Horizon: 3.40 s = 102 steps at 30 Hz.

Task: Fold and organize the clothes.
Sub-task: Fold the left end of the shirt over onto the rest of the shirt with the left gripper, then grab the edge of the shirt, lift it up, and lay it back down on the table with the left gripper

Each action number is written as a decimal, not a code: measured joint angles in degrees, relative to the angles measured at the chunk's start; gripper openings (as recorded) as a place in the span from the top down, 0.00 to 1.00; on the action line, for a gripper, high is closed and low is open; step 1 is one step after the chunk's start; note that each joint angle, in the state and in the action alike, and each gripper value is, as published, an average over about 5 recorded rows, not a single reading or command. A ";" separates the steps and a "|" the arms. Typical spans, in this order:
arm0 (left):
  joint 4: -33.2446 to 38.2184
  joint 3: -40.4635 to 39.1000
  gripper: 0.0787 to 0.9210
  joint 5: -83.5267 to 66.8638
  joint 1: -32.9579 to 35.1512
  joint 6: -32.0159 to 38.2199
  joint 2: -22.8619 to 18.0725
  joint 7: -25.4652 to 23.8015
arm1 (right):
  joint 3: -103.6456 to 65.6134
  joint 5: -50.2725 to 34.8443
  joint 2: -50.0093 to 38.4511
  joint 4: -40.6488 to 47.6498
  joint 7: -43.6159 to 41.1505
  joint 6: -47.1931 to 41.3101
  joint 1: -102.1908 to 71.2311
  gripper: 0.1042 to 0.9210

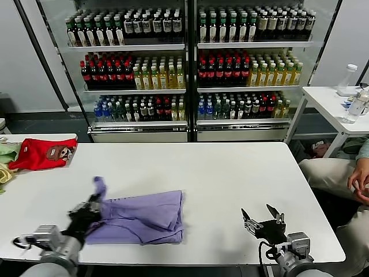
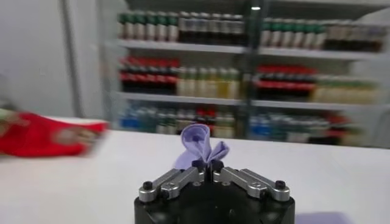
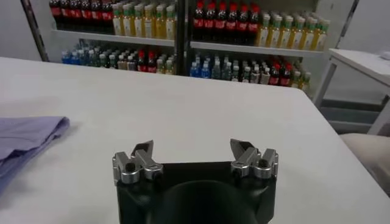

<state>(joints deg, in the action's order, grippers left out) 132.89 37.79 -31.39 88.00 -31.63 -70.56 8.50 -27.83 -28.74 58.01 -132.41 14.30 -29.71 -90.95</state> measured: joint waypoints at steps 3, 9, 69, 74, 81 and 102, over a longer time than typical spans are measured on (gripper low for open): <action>-0.23 -4.10 0.96 -0.90 -1.47 -0.30 -1.08 -0.30 | 0.06 0.17 0.08 -0.04 0.05 -0.01 -0.03 0.12; -2.41 -10.83 0.96 -0.92 -4.87 -0.60 -3.17 -0.62 | 0.01 0.35 0.07 -0.14 0.13 -0.01 -0.06 0.12; -19.14 -2.20 0.55 -0.76 -2.15 3.92 -3.30 -5.90 | 2.47 0.73 0.45 1.20 -0.45 0.75 1.89 0.12; -19.41 -2.09 0.73 -2.19 -2.24 3.94 -3.58 -6.14 | 2.40 0.73 0.37 1.19 -0.46 0.77 1.88 0.12; -16.43 0.65 0.92 -4.13 -1.22 3.37 -3.12 -6.05 | 2.41 0.64 0.28 1.01 -0.46 0.78 2.02 0.12; -10.87 26.62 0.93 -6.52 2.45 -0.87 9.55 -11.40 | 2.60 -0.10 0.03 1.43 -0.87 1.68 2.49 0.12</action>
<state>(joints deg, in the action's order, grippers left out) 122.03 64.41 -37.90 90.44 -32.50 -61.01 -2.90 -25.22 -28.84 58.04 -130.97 13.43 -28.04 -88.46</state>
